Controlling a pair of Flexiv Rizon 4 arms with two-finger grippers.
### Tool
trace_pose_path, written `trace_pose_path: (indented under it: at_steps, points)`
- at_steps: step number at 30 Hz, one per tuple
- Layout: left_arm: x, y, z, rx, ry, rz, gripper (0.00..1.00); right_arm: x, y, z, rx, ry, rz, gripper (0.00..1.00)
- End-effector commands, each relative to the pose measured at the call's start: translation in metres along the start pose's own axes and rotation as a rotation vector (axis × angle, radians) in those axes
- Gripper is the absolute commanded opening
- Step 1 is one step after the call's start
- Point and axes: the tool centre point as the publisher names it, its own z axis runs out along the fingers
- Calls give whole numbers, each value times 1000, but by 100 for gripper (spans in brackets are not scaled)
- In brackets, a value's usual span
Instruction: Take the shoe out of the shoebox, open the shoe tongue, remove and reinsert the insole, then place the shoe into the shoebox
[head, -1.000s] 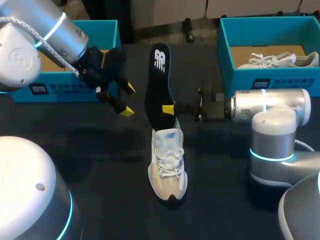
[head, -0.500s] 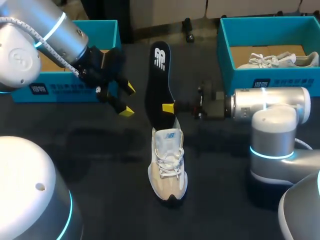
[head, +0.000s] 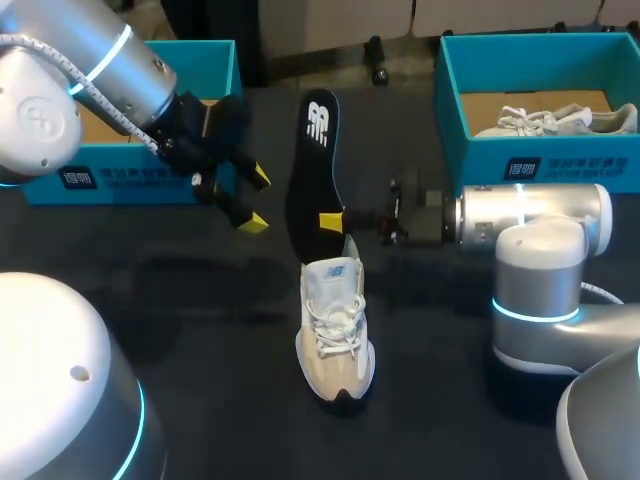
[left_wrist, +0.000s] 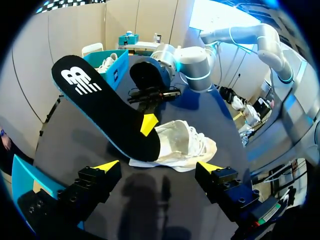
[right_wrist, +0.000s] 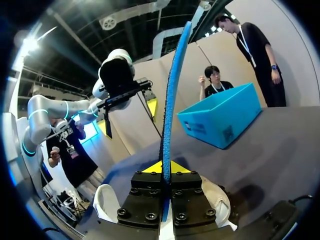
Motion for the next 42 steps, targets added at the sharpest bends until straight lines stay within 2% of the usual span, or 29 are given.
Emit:
trace_pose_path:
  at_steps: [1,24,42]
  points:
    - [0,0,0,-2,0,0,100,2,-1,4,2,-7,-1,0]
    - [0,0,0,-2,0,0,100,-1,5,-14,8,-60,-35,0]
    - [0,0,0,-2,0,0,100,-6,-15,-14,10,-71,-32,0]
